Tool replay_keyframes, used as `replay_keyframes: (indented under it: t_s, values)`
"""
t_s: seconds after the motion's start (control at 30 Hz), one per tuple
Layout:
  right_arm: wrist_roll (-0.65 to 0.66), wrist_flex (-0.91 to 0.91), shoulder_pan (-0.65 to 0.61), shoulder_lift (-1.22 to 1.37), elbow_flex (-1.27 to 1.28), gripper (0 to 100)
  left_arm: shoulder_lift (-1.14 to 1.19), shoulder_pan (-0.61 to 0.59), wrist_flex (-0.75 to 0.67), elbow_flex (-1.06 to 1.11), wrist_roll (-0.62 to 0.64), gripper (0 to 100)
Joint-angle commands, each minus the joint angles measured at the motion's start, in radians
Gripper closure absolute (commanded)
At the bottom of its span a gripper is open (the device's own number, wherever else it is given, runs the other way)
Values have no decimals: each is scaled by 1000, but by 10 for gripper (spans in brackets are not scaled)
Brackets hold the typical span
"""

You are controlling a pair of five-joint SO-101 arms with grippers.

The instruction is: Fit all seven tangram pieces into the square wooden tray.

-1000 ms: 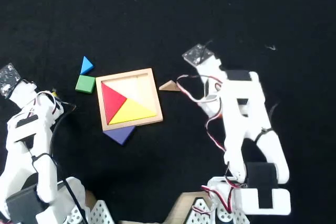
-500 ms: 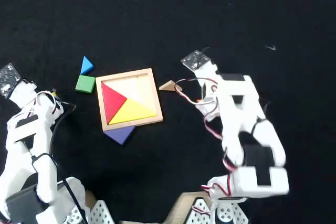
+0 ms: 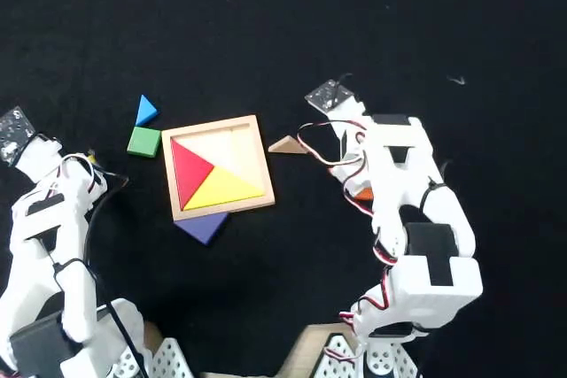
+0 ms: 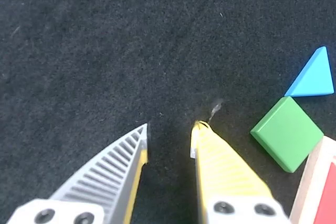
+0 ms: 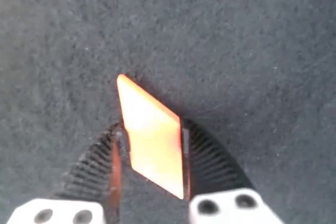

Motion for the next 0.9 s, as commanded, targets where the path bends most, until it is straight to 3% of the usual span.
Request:
replay_keyframes:
  t_s: [0.0, 0.17, 0.37, 0.6, 0.87]
  values:
    - [6, 69, -12, -35, -30, 977, -14, 15, -21, -25, -11, 855]
    - [5, 209, -12, -242, -45, 978, -14, 15, -21, -25, -11, 855]
    - [-164, 298, -55, -479, -45, 978, -14, 15, -21, -24, -11, 855]
    - [-345, 365, -282, -558, -50, 978, -14, 15, -21, -22, -11, 855]
    - [-618, 219, -542, -556, -87, 978, -14, 15, -21, -22, -11, 855]
